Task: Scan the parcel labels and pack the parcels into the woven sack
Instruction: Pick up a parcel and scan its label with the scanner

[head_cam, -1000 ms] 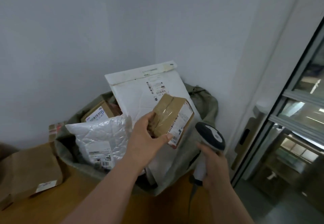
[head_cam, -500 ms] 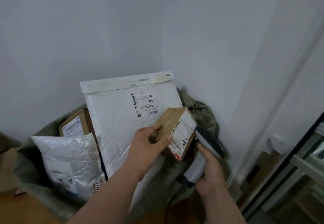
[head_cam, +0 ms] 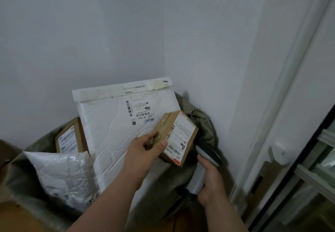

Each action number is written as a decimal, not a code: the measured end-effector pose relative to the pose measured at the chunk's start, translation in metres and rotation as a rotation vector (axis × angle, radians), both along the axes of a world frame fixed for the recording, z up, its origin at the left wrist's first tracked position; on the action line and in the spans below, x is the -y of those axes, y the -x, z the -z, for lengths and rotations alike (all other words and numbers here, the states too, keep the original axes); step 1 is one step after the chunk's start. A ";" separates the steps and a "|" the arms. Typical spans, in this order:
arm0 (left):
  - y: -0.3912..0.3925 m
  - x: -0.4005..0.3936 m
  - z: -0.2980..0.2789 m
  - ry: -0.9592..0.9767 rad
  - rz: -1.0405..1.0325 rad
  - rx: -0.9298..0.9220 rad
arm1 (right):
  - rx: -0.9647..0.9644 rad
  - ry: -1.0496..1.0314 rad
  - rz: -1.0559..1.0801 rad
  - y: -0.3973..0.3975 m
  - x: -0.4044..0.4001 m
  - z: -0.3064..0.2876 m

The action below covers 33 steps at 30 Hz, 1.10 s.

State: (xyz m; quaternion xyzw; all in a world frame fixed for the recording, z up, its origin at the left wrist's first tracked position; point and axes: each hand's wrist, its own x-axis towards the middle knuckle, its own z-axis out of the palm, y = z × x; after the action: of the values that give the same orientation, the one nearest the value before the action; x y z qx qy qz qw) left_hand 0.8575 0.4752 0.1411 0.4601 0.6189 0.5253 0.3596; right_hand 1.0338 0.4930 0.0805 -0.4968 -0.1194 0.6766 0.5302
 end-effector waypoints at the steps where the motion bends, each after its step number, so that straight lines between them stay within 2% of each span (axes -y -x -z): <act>1: 0.002 0.000 0.001 0.002 -0.004 -0.010 | -0.003 -0.008 0.019 -0.001 0.002 -0.002; 6: -0.004 -0.006 -0.003 -0.037 -0.031 -0.096 | 0.055 -0.104 0.113 -0.011 0.007 -0.024; 9: -0.013 -0.011 -0.008 -0.066 -0.020 -0.307 | 0.096 -0.206 0.171 -0.017 0.010 -0.043; 13: -0.028 -0.012 -0.010 -0.029 0.156 -0.617 | 0.077 -0.351 0.169 -0.028 0.011 -0.073; 17: -0.043 -0.023 -0.014 0.065 0.240 -0.741 | 0.065 -0.477 0.171 -0.028 0.014 -0.096; 21: -0.045 -0.032 -0.010 0.281 0.387 -0.677 | 0.076 -0.526 0.168 -0.019 0.019 -0.099; 24: -0.046 -0.026 -0.006 0.351 0.452 -0.770 | 0.111 -0.447 0.116 -0.014 0.023 -0.095; 26: -0.046 -0.019 -0.010 0.295 0.387 -0.785 | 0.131 -0.428 0.089 -0.011 0.024 -0.095; 30: -0.027 0.003 -0.026 0.056 0.181 -0.582 | 0.209 -0.477 0.139 0.001 0.028 -0.102; 33: -0.005 0.021 -0.042 -0.031 0.065 -0.535 | 0.380 -0.576 0.173 0.015 0.036 -0.112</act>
State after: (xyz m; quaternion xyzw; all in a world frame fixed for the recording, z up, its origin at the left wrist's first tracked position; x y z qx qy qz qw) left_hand 0.8624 0.4540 0.1826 0.6076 0.6687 0.3828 0.1927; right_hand 1.0183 0.4574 0.1928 -0.4521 -0.3593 0.4631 0.6723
